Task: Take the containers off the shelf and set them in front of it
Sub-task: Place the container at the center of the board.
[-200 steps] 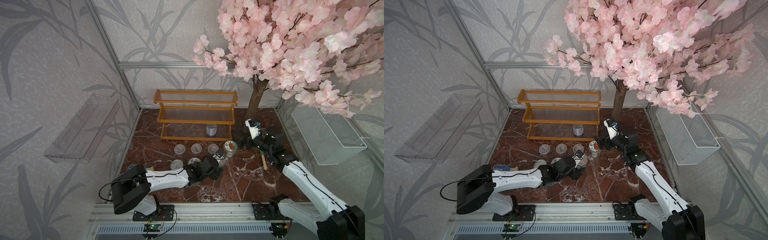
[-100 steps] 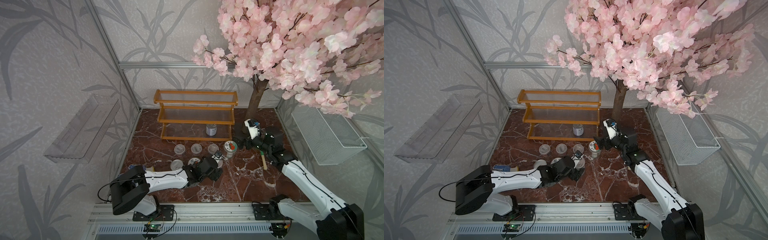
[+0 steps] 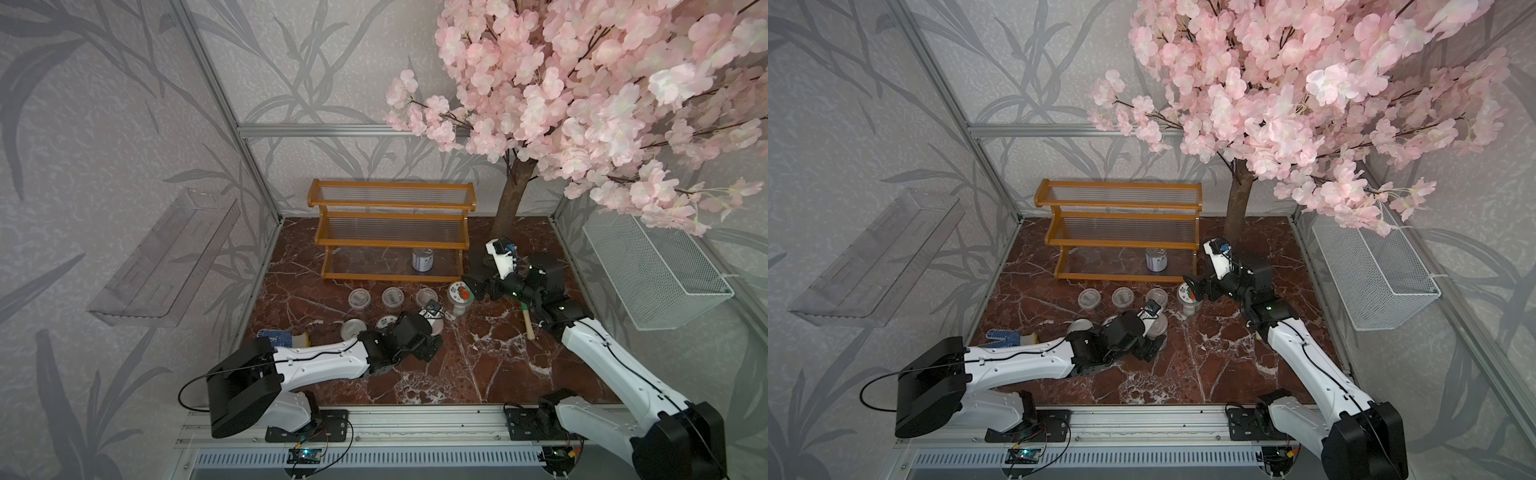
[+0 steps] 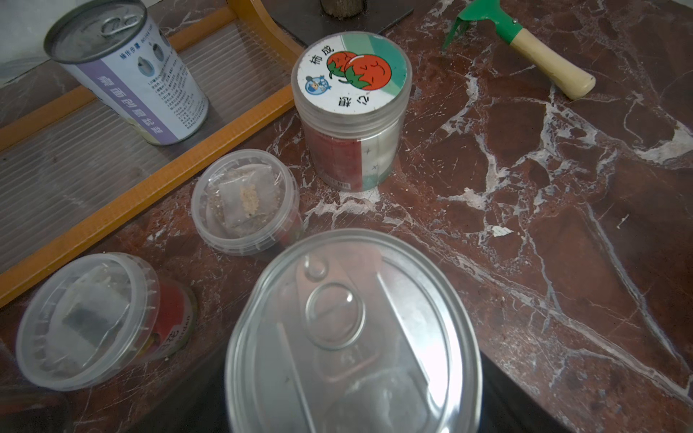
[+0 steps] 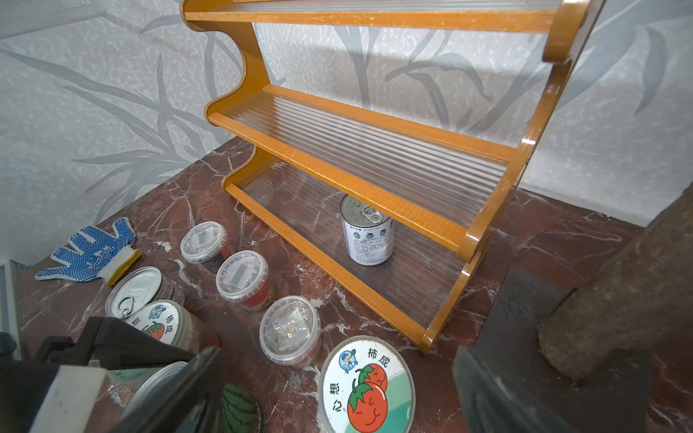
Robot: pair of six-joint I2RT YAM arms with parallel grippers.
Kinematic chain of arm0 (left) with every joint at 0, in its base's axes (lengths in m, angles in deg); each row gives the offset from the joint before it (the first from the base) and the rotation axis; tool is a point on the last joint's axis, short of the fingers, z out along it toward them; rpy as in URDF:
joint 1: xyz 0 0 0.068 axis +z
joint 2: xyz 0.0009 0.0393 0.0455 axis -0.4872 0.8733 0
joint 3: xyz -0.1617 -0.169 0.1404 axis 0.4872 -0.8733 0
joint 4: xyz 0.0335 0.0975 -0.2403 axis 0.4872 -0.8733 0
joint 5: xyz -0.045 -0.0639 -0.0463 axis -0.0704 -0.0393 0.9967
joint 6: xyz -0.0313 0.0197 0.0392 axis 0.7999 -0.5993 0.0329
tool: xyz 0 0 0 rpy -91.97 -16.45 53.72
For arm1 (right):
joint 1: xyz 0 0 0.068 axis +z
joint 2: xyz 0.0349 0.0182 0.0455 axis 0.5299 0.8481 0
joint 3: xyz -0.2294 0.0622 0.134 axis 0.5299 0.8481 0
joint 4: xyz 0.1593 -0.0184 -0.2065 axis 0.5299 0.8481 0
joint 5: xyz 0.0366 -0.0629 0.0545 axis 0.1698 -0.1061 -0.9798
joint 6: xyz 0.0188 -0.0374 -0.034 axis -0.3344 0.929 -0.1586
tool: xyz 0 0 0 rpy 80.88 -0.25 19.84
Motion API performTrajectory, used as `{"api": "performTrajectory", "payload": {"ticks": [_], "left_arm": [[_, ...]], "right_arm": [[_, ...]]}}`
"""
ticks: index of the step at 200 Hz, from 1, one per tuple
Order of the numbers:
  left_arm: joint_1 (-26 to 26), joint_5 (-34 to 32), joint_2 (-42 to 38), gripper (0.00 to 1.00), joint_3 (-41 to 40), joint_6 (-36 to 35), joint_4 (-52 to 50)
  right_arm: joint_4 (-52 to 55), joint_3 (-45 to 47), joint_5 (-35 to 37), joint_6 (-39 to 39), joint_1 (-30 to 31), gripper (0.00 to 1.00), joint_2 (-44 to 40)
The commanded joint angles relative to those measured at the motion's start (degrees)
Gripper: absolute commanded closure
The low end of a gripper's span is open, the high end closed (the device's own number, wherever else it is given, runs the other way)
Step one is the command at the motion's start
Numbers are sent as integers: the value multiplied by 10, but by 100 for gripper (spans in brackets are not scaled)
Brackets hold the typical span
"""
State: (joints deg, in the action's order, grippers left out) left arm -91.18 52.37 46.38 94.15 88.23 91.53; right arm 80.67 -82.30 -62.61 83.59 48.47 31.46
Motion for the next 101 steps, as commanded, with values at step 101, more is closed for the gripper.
{"api": "performTrajectory", "payload": {"ticks": [101], "left_arm": [[198,142,-176,0,48,-78,-115]], "right_arm": [[-139,-41,113,-18,110,1,171]]}}
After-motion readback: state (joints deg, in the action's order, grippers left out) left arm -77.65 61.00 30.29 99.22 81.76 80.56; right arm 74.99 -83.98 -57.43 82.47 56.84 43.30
